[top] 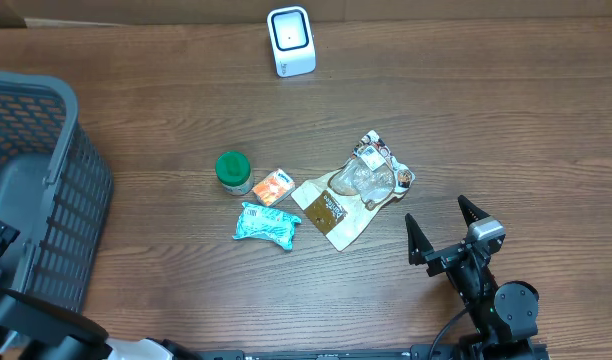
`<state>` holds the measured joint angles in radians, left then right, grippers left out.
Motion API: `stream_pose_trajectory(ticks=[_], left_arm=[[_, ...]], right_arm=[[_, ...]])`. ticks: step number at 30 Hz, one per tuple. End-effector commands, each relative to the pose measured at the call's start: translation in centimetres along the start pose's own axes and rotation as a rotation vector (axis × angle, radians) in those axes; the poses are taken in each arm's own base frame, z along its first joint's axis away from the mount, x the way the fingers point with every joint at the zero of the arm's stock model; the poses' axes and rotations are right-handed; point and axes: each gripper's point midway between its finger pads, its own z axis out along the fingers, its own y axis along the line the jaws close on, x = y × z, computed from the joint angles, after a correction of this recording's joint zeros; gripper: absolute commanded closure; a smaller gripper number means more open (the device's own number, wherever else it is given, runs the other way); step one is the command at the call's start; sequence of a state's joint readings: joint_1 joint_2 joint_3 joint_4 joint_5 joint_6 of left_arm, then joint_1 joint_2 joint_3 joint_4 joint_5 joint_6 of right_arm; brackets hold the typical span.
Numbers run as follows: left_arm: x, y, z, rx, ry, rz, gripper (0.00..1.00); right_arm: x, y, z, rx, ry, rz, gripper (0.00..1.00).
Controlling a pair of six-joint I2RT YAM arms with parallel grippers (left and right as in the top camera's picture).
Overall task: Scan the item barcode
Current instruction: 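Grasp the green Kleenex tissue pack in the basket with left gripper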
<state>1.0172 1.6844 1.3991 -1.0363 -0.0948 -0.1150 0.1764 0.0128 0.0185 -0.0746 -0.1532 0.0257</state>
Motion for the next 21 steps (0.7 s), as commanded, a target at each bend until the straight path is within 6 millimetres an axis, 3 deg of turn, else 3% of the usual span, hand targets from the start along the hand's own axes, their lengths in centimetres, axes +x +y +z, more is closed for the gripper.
stream_pose_trajectory(ticks=[1,12,21], left_arm=[[-0.5,1.4,1.5,-0.087,0.005,0.038,0.05],[-1.9,2.3,7.0,-0.18,0.033,0.044,0.27],[-2.5,3.2,8.6,-0.243,0.018,0.014,0.34]], right_arm=[[0.2,-0.1,0.0,0.002,-0.004,0.0,0.0],[0.2,-0.1,0.0,0.002,-0.004,0.0,0.0],[0.2,-0.1,0.0,0.002,-0.004,0.001,0.0]])
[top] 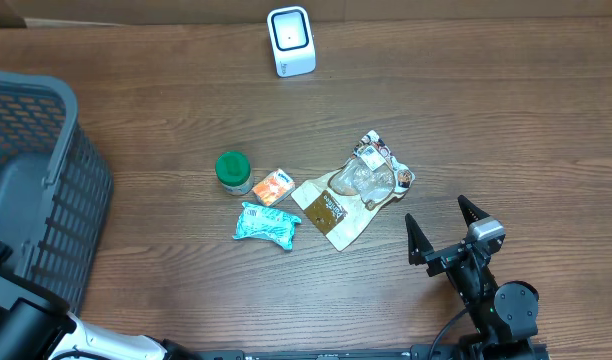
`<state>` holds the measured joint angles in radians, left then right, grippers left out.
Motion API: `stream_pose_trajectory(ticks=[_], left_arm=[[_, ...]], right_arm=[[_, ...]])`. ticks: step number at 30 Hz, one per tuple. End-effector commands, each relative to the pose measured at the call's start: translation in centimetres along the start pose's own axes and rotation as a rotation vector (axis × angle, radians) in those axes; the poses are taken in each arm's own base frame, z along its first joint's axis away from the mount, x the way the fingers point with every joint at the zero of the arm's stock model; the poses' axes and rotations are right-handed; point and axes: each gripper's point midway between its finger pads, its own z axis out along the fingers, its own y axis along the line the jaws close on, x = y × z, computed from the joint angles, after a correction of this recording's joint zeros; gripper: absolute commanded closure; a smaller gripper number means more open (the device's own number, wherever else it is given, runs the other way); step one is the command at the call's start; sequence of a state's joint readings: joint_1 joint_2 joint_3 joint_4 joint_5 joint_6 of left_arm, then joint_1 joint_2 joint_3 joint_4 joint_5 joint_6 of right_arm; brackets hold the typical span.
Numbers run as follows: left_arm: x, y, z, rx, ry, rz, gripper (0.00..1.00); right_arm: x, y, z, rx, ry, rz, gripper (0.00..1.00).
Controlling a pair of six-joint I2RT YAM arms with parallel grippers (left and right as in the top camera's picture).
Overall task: Scan the item barcode
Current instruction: 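Grasp the green Kleenex tissue pack in the basket with left gripper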
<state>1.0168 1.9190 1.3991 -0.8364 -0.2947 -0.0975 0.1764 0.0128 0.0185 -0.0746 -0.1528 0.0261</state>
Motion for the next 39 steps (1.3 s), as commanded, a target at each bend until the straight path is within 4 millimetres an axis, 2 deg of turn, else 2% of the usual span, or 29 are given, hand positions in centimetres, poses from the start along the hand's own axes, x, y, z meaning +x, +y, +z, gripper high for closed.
stream_pose_trajectory(ticks=[1,7,11,15,18,19,20,21,25,29,33,35,37,39], left_arm=[[0.0,0.6,1.0,-0.041,0.007,-0.01,0.34],[0.1,0.4,2.2,-0.053,0.018,-0.005,0.33],[-0.1,0.3,2.7,-0.056,0.016,-0.006,0.36],[-0.4,0.2,2.9,-0.055,0.008,-0.009,0.48],[-0.4,0.2,3.0,-0.055,0.007,-0.009,0.69],[-0.3,0.2,3.0,-0.055,0.009,-0.008,0.84],[-0.3,0.2,3.0,-0.055,0.009,-0.008,0.93],[-0.2,0.2,3.0,-0.055,0.013,-0.007,0.96],[0.2,-0.1,2.7,-0.049,0.034,0.008,0.96],[0.2,-1.3,0.9,-0.02,0.039,0.028,0.96],[-0.7,-3.9,-2.5,0.083,-0.001,0.061,0.96],[-1.3,-5.4,-5.0,0.14,-0.042,0.08,0.96],[-1.7,-5.7,-6.8,0.148,-0.073,0.091,0.96],[-2.0,-5.2,-7.9,0.121,-0.104,0.092,0.96]], right_arm=[[0.2,-0.1,0.0,0.002,-0.004,0.0,0.0],[0.2,-0.1,0.0,0.002,-0.004,0.0,0.0],[0.2,-0.1,0.0,0.002,-0.004,0.0,0.0],[0.2,-0.1,0.0,0.002,-0.004,0.0,0.0],[0.2,-0.1,0.0,0.002,-0.004,0.0,0.0],[0.2,-0.1,0.0,0.002,-0.004,0.0,0.0],[0.2,-0.1,0.0,0.002,-0.004,0.0,0.0],[0.2,-0.1,0.0,0.002,-0.004,0.0,0.0],[0.2,-0.1,0.0,0.002,-0.004,0.0,0.0],[0.2,-0.1,0.0,0.002,-0.004,0.0,0.0],[0.2,-0.1,0.0,0.002,-0.004,0.0,0.0],[0.2,-0.1,0.0,0.002,-0.004,0.0,0.0],[0.2,-0.1,0.0,0.002,-0.004,0.0,0.0],[0.2,-0.1,0.0,0.002,-0.004,0.0,0.0]])
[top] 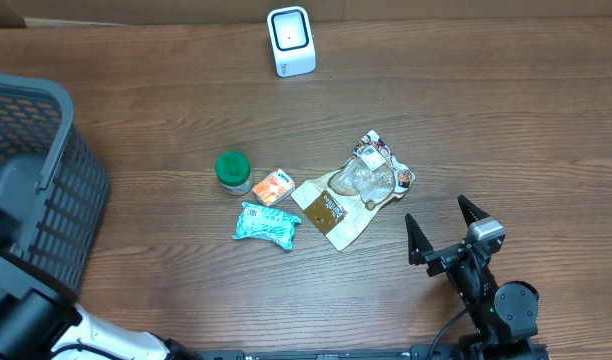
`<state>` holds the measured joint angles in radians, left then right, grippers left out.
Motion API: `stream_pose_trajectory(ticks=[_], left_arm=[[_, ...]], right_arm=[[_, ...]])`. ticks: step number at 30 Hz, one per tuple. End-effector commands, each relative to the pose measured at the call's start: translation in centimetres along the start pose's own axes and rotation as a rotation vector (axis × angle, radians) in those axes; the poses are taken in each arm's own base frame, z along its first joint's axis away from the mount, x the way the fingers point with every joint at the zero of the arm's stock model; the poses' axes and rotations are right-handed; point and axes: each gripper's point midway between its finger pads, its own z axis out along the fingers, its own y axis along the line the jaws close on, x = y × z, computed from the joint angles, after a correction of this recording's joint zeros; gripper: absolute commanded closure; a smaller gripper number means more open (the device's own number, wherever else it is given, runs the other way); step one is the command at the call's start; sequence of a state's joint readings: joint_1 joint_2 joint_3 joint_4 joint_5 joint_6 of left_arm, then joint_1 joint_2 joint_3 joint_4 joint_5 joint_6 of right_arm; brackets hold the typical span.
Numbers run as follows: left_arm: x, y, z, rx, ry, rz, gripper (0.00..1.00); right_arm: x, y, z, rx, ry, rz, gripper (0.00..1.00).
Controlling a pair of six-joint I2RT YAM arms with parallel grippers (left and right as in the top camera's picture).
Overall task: Scan the item barcode
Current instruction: 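Grasp the green Kleenex tissue pack in the basket with left gripper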
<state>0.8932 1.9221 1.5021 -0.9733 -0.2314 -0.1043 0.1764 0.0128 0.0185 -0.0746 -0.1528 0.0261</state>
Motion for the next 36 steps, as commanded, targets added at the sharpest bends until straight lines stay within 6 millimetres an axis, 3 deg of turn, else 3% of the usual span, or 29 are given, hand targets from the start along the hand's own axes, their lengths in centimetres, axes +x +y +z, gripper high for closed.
stream_pose_trajectory(ticks=[1,2,3,8,21,35,36], left_arm=[[-2.0,0.3,-4.6,0.005,-0.126,-0.025,0.79],[-2.0,0.9,-4.7,-0.023,-0.13,-0.028,0.62],[-2.0,1.3,-4.7,-0.045,-0.129,-0.03,0.5],[-1.9,3.4,-3.5,-0.128,-0.126,-0.056,0.39],[-2.3,8.0,1.5,-0.21,-0.087,-0.16,0.43],[-0.7,7.2,7.3,-0.218,0.038,-0.132,0.56],[-0.4,7.1,7.8,-0.218,0.053,-0.126,0.62]], right_arm=[[0.2,-0.1,0.0,0.002,-0.004,0.0,0.0],[0.2,-0.1,0.0,0.002,-0.004,0.0,0.0],[0.2,-0.1,0.0,0.002,-0.004,0.0,0.0],[0.2,-0.1,0.0,0.002,-0.004,0.0,0.0],[0.2,-0.1,0.0,0.002,-0.004,0.0,0.0],[0.2,-0.1,0.0,0.002,-0.004,0.0,0.0],[0.2,-0.1,0.0,0.002,-0.004,0.0,0.0]])
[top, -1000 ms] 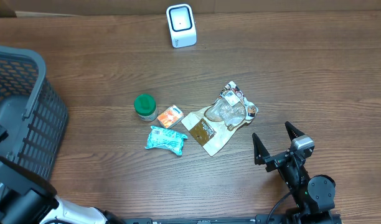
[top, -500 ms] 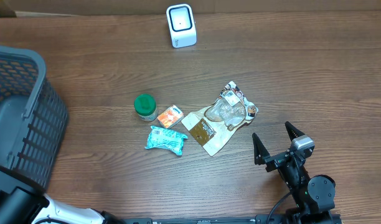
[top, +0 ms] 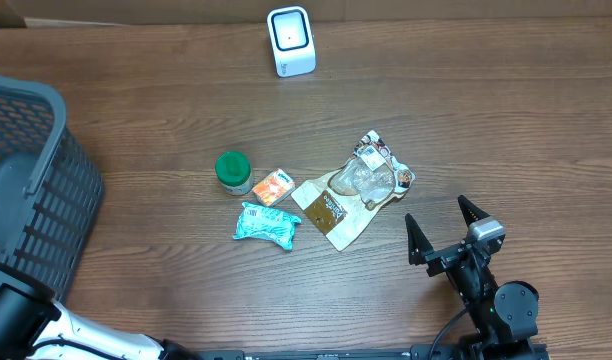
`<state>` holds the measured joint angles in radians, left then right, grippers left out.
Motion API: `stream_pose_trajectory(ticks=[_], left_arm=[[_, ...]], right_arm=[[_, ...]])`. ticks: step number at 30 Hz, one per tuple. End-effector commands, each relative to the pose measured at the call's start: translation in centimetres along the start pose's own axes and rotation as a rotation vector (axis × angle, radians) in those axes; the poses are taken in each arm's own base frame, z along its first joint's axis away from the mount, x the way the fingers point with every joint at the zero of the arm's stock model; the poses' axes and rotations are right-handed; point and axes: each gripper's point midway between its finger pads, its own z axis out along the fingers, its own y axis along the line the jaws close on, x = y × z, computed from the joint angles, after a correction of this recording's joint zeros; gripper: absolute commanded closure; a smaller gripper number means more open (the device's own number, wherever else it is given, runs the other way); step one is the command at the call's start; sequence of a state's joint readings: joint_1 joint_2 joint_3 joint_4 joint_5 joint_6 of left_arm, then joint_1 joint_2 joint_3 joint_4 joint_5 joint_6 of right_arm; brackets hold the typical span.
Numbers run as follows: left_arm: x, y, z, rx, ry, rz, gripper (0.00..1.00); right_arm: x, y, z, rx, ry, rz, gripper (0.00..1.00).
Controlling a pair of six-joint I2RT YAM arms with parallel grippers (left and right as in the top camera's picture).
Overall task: Scan the item barcode
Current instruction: 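Grasp the green Kleenex tissue pack in the basket with left gripper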
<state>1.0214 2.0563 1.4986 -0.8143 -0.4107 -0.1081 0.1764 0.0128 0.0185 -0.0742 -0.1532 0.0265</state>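
Observation:
The white barcode scanner [top: 291, 40] stands at the table's far edge. Mid-table lie a green-lidded jar [top: 233, 171], a small orange packet [top: 274, 187], a teal wrapped packet [top: 267, 224] and a brown-and-clear snack pouch [top: 352, 193]. My right gripper [top: 435, 208] is open and empty, just right of the pouch near the front edge. Only part of my left arm [top: 21, 320] shows at the bottom left, by the basket; its fingers are hidden.
A dark grey mesh basket [top: 48, 140] fills the left edge of the table, partly out of frame. Bare wooden tabletop [top: 466, 110] stretches between the items and the scanner.
The basket has shifted a little further left and turned slightly, and my left arm has moved with it at the bottom left. The items and my right arm have not moved.
The basket reached well into the left of the table at first. At each later moment it stood further left, with my left arm shifting beside it. The scanner, the items and my open right gripper stayed where they were throughout.

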Motion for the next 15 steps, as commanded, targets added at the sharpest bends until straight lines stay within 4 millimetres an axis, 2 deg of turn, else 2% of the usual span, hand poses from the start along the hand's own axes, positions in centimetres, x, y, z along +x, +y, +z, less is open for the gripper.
stream_pose_trajectory(ticks=[1,3,4,8,10,12,15], left_arm=[[1.3,-0.4,2.2,-0.018,0.059,0.011,0.72],[1.3,-0.4,2.2,-0.015,0.061,0.009,0.94],[1.3,-0.5,2.2,-0.015,0.061,0.01,0.96],[1.5,-0.8,2.0,-0.014,0.067,0.022,0.96],[1.7,-1.6,1.7,0.0,0.068,0.04,0.96],[1.7,-3.4,0.5,0.043,0.058,0.072,0.96],[1.4,-5.0,-1.4,0.065,0.018,0.106,0.96]], right_arm=[[0.2,-0.1,0.0,0.002,-0.003,0.0,0.0],[0.2,-0.1,0.0,0.002,-0.003,0.0,0.0],[0.2,-0.1,0.0,0.002,-0.003,0.0,0.0],[0.2,-0.1,0.0,0.002,-0.003,0.0,0.0],[0.2,-0.1,0.0,0.002,-0.003,0.0,0.0],[0.2,-0.1,0.0,0.002,-0.003,0.0,0.0],[0.2,-0.1,0.0,0.002,-0.003,0.0,0.0]])
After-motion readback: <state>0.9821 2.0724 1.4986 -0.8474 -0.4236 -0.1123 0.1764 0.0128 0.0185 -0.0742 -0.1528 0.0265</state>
